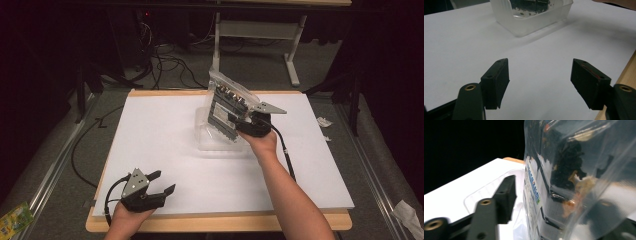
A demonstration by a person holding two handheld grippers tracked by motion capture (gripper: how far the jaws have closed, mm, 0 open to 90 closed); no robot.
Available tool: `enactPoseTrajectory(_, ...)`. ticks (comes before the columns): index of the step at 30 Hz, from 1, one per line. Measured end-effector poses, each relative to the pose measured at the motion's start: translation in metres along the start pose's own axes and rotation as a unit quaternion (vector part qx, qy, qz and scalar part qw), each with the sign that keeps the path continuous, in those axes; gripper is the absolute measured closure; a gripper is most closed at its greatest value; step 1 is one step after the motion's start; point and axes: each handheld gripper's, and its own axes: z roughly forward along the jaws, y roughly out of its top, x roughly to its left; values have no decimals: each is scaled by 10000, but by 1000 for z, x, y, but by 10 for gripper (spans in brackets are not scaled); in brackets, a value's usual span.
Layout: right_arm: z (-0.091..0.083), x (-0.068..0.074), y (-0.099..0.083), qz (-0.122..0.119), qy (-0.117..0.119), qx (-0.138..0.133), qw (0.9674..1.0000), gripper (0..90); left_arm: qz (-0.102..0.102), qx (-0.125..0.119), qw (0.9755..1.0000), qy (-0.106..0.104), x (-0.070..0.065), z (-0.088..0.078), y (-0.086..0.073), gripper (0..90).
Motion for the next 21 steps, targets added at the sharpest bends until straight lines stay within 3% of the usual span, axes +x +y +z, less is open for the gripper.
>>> enactPoseTrajectory(7,0,-4,1,143,-46,21,9999,159,-13,-22,10000,21,1,-1,0,317)
enactPoseTrajectory(21,-13,-5,2,171,-72,119,9998,63,-12,-39,10000,58,2,-2,0,317)
